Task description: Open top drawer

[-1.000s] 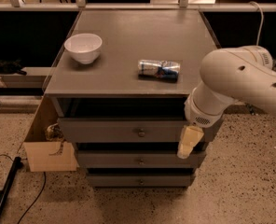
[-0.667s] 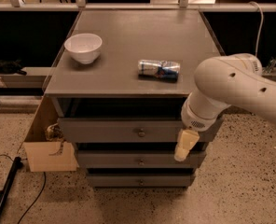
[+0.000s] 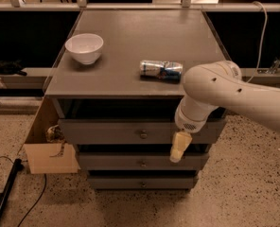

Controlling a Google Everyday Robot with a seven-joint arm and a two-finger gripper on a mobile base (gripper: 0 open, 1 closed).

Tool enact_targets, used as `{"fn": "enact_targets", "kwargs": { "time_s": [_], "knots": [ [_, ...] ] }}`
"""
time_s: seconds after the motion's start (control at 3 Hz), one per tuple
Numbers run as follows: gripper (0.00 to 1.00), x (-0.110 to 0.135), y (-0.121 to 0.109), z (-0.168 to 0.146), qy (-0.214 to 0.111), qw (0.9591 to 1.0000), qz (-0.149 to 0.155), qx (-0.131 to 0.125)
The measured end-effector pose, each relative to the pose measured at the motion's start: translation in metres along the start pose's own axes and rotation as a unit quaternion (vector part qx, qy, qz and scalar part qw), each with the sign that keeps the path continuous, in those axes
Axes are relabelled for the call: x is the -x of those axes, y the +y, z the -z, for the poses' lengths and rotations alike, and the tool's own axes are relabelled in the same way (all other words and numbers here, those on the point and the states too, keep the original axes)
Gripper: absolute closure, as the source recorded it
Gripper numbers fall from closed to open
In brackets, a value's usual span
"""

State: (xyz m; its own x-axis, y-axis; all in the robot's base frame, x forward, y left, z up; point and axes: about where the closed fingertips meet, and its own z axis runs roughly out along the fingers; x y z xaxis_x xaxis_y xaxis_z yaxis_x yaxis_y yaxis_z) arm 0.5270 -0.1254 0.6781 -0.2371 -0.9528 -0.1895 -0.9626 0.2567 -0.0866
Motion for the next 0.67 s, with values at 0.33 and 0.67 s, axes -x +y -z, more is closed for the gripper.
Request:
{"fn": "enact_targets", "kwargs": {
  "time_s": [0.33, 0.67],
  "knots": [
    [0.00, 0.0143, -0.0186, -0.0036, 0.003, 0.9998, 0.014, -0.013],
    [0.00, 0.0190, -0.0236, -0.0097, 0.002, 0.9998, 0.016, -0.015]
  ]
}}
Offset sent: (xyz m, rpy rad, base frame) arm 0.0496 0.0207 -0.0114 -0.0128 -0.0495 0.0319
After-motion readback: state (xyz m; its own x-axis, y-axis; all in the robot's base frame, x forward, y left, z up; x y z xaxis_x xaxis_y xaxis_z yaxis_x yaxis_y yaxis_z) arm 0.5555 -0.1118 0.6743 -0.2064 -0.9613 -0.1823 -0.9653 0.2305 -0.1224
